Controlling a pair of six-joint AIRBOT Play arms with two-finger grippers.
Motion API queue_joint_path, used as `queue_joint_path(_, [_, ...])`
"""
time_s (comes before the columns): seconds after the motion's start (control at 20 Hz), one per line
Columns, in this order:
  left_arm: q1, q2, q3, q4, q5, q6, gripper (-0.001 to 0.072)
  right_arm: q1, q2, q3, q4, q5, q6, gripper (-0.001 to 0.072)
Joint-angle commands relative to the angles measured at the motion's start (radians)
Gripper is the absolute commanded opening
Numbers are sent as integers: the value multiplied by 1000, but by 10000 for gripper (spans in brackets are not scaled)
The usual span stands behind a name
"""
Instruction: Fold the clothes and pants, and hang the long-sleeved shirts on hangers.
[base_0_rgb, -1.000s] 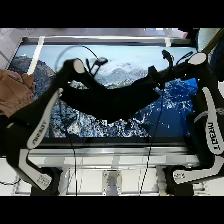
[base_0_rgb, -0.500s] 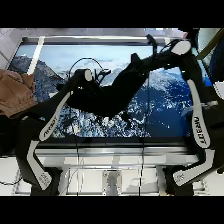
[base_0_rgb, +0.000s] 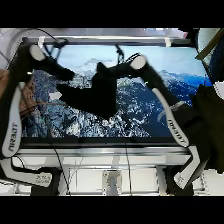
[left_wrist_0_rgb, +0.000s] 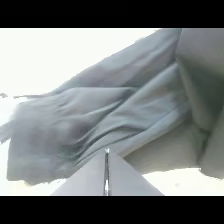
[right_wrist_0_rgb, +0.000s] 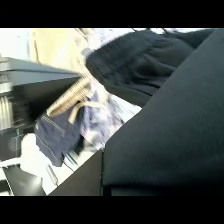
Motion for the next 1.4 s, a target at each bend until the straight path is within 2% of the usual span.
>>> queue_joint_path(0.0, [92, 79, 1, 14, -72, 0, 21, 129, -79, 14, 51, -285, 0, 10])
queue_joint_path(0.1, [108, 84, 1, 14, -92, 0, 21, 187, -127, 52, 50, -407, -39, 34])
queue_joint_path(0.15, [109, 84, 1, 14, -95, 0, 21, 209, -151, 77, 51, -452, -50, 236])
queue_joint_path(0.2, [109, 84, 1, 14, -95, 0, 21, 219, -170, 104, 51, -461, -53, 388])
queue_joint_path(0.25, [109, 84, 1, 14, -95, 0, 21, 224, -180, 134, 49, -438, -89, 388])
queue_joint_path(0.3, [109, 84, 1, 15, -95, 0, 21, 219, -177, 156, 49, -396, -172, 388])
queue_joint_path(0.4, [113, 84, 1, 15, -96, 0, 21, 169, -147, 179, 38, -259, -258, 388])
queue_joint_path(0.6, [115, 84, 1, 14, -114, 0, 21, -69, -54, 178, -145, 288, -230, 385])
queue_joint_path(0.75, [115, 84, 1, 14, -117, -1, 21, -218, 1, 108, -374, 504, -178, 387])
queue_joint_path(0.85, [115, 84, 1, 14, -129, -1, 21, -269, 9, -3, -366, 468, -174, 391])
queue_joint_path(0.9, [115, 84, 1, 14, -129, -10, 21, -278, 9, -67, -327, 396, -174, 448])
queue_joint_path(0.95, [114, 84, 1, 14, -129, -23, 21, -280, 7, -135, -278, 305, -172, 539])
queue_joint_path(1.0, [114, 84, 1, 14, -129, -23, 21, -280, -1, -193, -222, 233, -171, 552])
queue_joint_path(1.1, [114, 84, 1, 14, -129, -23, 21, -280, -48, -254, -105, 207, -172, 561])
queue_joint_path(1.2, [114, 84, 1, 14, -129, -23, 21, -273, -116, -264, 8, 212, -177, 631])
queue_joint_path(1.35, [114, 84, 1, 14, -129, -23, 21, -233, -196, -262, 178, 147, -234, 685])
